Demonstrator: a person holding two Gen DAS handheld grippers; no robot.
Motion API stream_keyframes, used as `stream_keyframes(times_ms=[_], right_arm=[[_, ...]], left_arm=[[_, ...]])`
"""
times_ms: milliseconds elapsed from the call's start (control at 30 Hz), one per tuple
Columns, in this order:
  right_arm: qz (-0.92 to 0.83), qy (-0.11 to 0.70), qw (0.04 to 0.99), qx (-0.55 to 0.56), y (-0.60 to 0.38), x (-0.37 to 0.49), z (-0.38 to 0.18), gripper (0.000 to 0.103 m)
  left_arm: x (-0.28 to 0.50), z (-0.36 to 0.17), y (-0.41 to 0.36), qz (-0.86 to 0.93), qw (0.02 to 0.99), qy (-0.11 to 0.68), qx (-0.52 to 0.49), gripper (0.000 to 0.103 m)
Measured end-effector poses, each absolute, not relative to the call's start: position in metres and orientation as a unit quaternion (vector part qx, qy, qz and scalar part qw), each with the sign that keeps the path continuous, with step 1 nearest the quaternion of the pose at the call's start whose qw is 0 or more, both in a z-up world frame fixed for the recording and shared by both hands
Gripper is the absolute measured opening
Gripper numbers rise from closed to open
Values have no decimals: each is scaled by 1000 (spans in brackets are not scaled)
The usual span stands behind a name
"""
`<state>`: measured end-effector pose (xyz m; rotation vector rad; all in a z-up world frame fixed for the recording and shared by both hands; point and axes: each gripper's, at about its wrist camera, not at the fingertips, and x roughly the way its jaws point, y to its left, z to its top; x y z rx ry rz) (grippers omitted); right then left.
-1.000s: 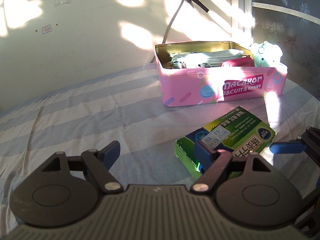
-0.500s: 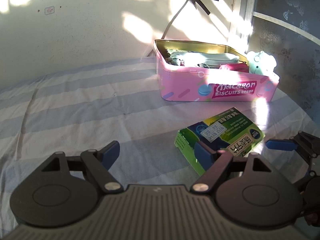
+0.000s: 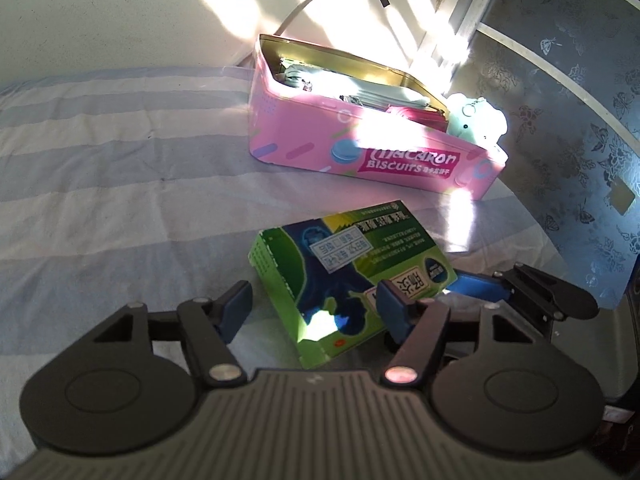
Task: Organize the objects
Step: 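Grasp the green box with the left gripper while the right gripper grasps its other end, then lift the green box into the pink tin with both grippers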
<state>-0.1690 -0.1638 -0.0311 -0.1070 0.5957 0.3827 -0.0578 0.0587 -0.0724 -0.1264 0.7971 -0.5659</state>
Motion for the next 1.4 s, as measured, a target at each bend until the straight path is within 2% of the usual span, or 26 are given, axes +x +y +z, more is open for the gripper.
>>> stream_keyframes(times_ms=[200,400,500,633,700,933,1200,1400], right_arm=[[213,290,931,-53,-164,-186,-29,74],[186,300,934,-48,-167,-171,-34,75],[193,297,934,-48,-163,-168,-34,68],[185,291,937,-56,-160,-170,-34,67],[181,290,938,-51,-162,-171,-33,66],[160,243,955,-58,-166,-168,-7,66],[117,180,973,-89,-193,-108,49,66],[105,202,970,-84,-221,-25,66,66]], left_arm=[[-46,-76,71,-286,867,396,-98,61],[-45,-77,71,-305,862,396,-80,64],[-49,-78,66,-310,866,386,-69,64],[-46,-75,69,-311,867,383,-73,59],[-46,-72,70,-314,867,380,-76,56],[-40,-34,56,-330,881,335,-55,56],[12,23,11,-347,898,267,-41,57],[72,34,-31,-334,908,251,-29,57]])
